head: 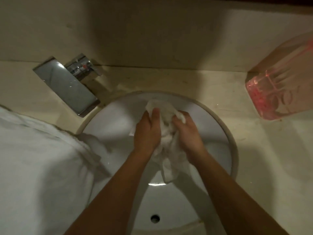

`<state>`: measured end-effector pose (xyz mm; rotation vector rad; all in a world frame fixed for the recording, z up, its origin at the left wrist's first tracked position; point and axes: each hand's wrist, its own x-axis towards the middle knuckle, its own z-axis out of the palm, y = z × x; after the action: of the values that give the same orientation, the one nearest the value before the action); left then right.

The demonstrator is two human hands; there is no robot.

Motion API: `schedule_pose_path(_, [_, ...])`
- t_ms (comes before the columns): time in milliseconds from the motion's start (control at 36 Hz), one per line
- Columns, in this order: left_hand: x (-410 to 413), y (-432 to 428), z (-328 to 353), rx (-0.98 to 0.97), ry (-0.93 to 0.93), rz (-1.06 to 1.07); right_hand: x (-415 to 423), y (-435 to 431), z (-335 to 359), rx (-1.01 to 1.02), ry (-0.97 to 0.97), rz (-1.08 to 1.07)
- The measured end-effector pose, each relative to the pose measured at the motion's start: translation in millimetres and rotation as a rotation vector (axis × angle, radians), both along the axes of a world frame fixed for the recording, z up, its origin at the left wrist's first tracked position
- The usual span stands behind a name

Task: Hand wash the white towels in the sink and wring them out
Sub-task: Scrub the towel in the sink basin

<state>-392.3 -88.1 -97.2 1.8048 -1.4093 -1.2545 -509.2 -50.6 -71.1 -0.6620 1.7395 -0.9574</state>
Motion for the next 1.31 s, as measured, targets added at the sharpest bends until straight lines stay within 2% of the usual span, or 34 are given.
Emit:
schedule_pose_path(111, [-11, -4, -1, 0.008, -0.009, 0.052, 20, 8, 5, -0.005, -0.088, -0.007])
schedule_pose_path(222, [-16, 2, 2, 0.059, 0.072, 0.009, 13, -1, -2, -0.059, 0.107, -0.109])
schedule_pose_path(306, [-23, 8, 3, 0.057, 0.071, -0.003, 10, -20, -9, 0.011, 0.09, -0.225])
schedule_pose_path(444, [-9, -16, 4, 0.063, -0.009, 0.081, 25, 6, -3, -0.007, 0.099, -0.073])
schedule_pose_path(528, [-15, -5, 5, 0.097, 0.064, -0.01, 12, -6, -10, 0.025, 0.137, -0.154])
schedule_pose_path(583, [-24, 9, 5, 0.067, 0.061, -0.135, 3, -21, -16, 0.04, 0.107, -0.217])
schedule_pose_path(639, [-27, 11, 6, 0.056, 0.098, -0.08, 4, -26, -16, 0.05, 0.073, -0.206])
schedule_pose_path(750, [-17, -10, 15, 0.112, 0.049, 0.092, 12, -1, 0, 0.105, -0.013, -0.123])
schedule_pose_path(833, [-17, -13, 16, 0.141, 0.032, 0.029, 13, 5, 4, 0.076, -0.036, -0.121])
schedule_pose_path(889, [-20, -7, 15, 0.172, 0.069, -0.044, 8, -8, -2, 0.066, 0.021, -0.154])
schedule_pose_path(972, [-23, 0, 12, 0.18, 0.114, -0.128, -2, -26, -20, 0.128, -0.001, -0.165])
schedule_pose_path(1056, [-11, -2, 23, 0.18, 0.12, -0.041, -11, -25, -15, 0.148, -0.086, -0.184])
schedule_pose_path(1111, [4, -8, 22, 0.226, 0.062, -0.076, -16, -16, -6, 0.14, -0.096, -0.221])
schedule_pose_path(1167, [16, -12, 17, 0.253, -0.15, -0.206, -26, -5, -10, 0.166, -0.172, -0.348])
schedule_pose_path(1250, [20, -12, 4, 0.206, -0.468, -0.388, -35, 8, -14, 0.266, -0.43, -0.469])
schedule_pose_path(1306, [18, -8, -2, 0.136, -0.427, -0.434, -36, 11, -4, 0.271, -0.589, -0.482])
